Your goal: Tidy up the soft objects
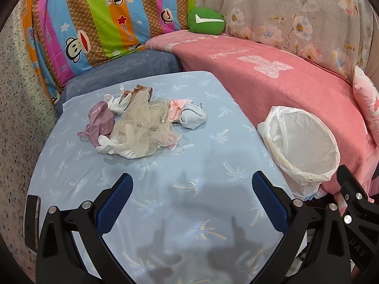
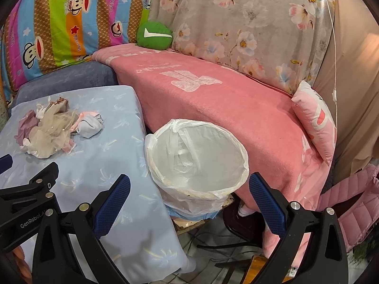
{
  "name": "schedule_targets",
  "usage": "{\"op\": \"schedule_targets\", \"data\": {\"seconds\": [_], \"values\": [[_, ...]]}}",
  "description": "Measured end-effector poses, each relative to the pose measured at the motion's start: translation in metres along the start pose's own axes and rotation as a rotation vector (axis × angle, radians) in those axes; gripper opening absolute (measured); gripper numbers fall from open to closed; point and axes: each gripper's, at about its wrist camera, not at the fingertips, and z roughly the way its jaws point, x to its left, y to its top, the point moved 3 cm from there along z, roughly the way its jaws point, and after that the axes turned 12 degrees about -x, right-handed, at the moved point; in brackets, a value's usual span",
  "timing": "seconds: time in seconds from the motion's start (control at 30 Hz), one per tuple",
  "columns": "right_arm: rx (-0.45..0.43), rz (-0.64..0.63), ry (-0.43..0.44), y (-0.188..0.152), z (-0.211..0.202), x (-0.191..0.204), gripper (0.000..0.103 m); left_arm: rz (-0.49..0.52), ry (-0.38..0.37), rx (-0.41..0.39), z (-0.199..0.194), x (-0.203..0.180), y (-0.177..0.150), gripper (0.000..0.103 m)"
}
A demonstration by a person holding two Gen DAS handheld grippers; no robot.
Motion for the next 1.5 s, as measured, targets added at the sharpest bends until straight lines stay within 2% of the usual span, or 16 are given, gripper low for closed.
{"op": "schedule_targets", "data": {"seconds": [1.5], "values": [[-0.005, 0.006, -0.023, 0.002, 0.009, -0.006, 0.097, 0.004, -0.015, -0.009, 0.009, -0.01, 0.002, 0.096]]}}
